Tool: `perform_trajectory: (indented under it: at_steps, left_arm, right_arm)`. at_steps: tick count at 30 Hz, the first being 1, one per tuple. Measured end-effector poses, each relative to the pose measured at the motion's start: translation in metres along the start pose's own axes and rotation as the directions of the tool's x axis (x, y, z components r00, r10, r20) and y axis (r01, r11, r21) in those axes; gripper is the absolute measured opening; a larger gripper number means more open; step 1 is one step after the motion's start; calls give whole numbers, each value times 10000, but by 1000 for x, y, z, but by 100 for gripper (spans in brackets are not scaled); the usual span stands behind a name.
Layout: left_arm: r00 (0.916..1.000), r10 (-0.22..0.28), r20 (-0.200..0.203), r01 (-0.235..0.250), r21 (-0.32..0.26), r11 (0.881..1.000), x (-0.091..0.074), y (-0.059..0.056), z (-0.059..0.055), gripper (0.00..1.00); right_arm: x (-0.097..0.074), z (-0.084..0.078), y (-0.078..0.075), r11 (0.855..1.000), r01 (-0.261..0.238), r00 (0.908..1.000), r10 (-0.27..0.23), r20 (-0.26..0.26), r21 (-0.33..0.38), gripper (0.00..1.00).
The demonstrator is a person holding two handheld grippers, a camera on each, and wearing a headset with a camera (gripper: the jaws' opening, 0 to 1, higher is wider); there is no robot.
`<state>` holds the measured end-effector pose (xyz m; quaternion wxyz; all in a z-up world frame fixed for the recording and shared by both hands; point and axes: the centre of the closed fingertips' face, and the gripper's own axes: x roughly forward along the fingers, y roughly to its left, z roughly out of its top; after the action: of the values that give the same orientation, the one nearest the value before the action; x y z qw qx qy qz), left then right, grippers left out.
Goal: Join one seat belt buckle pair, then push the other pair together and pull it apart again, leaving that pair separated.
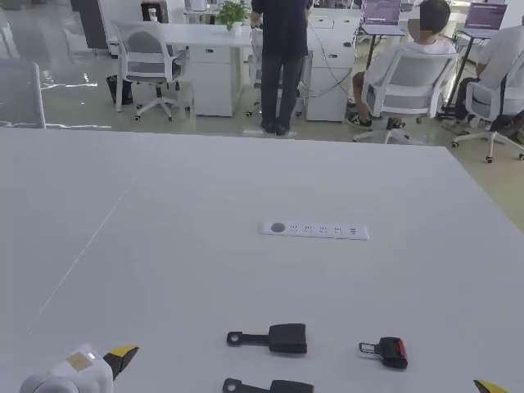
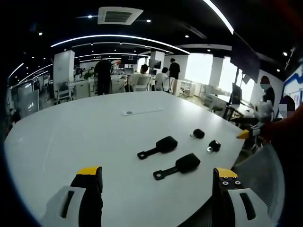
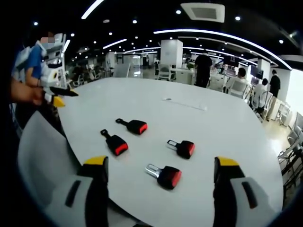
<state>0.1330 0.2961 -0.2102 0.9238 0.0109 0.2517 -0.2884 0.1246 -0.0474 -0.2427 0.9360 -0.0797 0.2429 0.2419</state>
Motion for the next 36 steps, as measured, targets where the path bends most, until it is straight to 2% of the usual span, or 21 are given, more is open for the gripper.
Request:
perform_trajectory:
  at_steps: [15, 25, 36]
  left_arm:
    - [10000, -10, 6, 10, -1, 10000, 0, 1, -1, 98]
    - [10000, -8, 18, 8, 6, 10000, -1, -2, 1, 98]
    - [10000, -10, -44, 11, 59, 10000, -1, 3, -3, 98]
  right_arm:
    - [0, 0, 1, 10000, 31, 10000, -31, 10, -3, 95]
    - [-1, 0, 2, 10000, 8, 10000, -8, 26, 16, 95]
    - [0, -1, 4, 9999, -105, 9999, 105, -14, -52, 95]
